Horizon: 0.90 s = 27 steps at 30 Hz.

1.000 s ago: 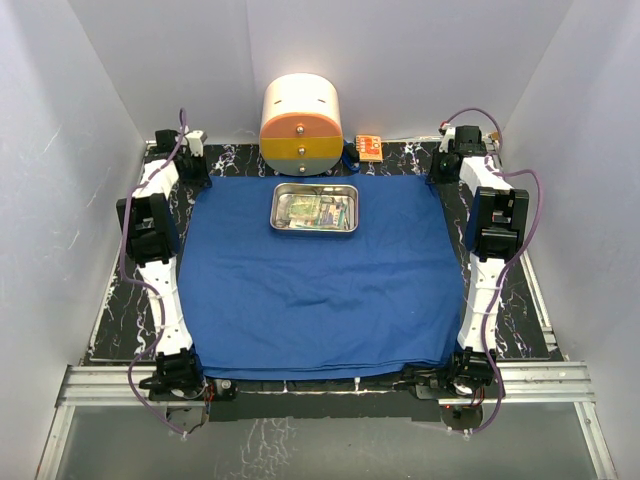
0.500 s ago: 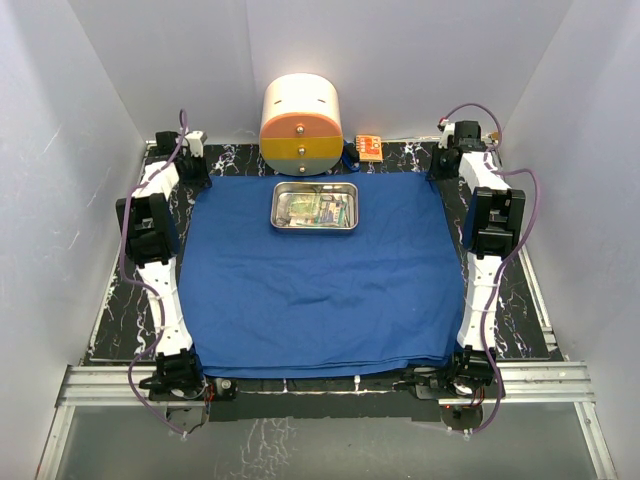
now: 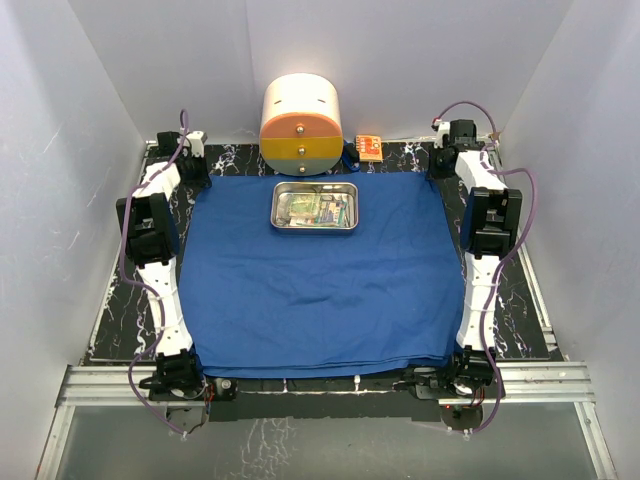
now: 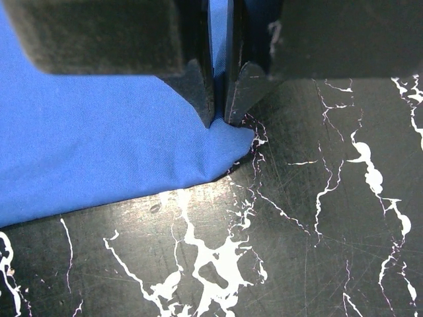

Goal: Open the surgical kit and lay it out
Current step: Open the surgical kit at the center of the board.

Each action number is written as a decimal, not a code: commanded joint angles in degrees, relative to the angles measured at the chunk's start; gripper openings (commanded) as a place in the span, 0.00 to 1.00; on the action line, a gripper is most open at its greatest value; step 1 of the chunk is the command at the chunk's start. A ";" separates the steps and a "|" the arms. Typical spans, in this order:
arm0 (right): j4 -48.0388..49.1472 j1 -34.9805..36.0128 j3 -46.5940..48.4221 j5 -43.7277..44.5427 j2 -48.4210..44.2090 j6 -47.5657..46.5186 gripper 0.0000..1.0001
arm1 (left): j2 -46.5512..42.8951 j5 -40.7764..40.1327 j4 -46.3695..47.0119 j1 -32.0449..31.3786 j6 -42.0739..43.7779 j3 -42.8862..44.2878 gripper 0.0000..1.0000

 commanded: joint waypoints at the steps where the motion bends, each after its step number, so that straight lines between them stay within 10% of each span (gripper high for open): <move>1: 3.30 0.34 2.64 5.31 -2.12 -3.77 0.02 | -1.26 -5.19 -2.65 0.35 0.71 1.33 0.00; 7: -0.78 0.35 7.32 6.68 -3.32 -5.13 0.26 | -1.89 -6.96 -5.68 0.96 0.10 3.77 0.18; 17: -5.70 0.39 -2.58 -1.20 -21.64 -8.62 0.65 | -22.11 -6.65 -1.97 1.75 1.72 -8.02 0.82; 27: -16.13 0.52 -34.98 -10.99 -51.95 -26.30 0.73 | -52.32 9.00 -4.28 1.68 12.06 -38.24 0.91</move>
